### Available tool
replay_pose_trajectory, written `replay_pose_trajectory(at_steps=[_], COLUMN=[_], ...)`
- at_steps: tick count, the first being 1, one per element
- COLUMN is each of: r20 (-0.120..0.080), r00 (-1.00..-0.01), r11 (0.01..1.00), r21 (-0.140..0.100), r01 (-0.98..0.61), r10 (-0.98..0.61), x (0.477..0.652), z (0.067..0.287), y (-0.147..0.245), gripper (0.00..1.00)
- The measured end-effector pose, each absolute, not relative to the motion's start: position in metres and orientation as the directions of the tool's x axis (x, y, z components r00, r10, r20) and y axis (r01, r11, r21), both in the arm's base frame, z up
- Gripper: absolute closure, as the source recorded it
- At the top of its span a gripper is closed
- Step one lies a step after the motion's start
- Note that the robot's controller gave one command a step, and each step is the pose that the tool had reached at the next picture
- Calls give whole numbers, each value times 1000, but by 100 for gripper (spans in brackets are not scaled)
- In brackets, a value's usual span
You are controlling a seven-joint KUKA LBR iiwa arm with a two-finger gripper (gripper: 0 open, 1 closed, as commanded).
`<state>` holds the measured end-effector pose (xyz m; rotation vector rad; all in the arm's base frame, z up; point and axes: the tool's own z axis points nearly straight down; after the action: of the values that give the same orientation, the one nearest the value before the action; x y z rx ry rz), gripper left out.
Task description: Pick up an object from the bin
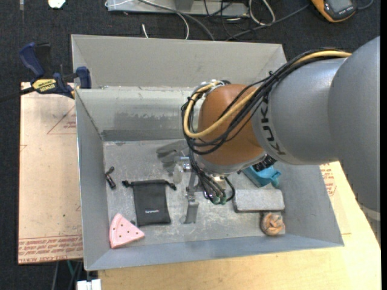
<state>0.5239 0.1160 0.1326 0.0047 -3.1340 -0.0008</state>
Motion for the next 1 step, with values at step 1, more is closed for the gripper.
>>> replay_pose_trajectory(at_steps=[1], r20=[0], r00=[-1000], r11=[1000], r21=[2], r01=[0], r10=[0], x=[526], z=[137], y=[116], gripper=[0])
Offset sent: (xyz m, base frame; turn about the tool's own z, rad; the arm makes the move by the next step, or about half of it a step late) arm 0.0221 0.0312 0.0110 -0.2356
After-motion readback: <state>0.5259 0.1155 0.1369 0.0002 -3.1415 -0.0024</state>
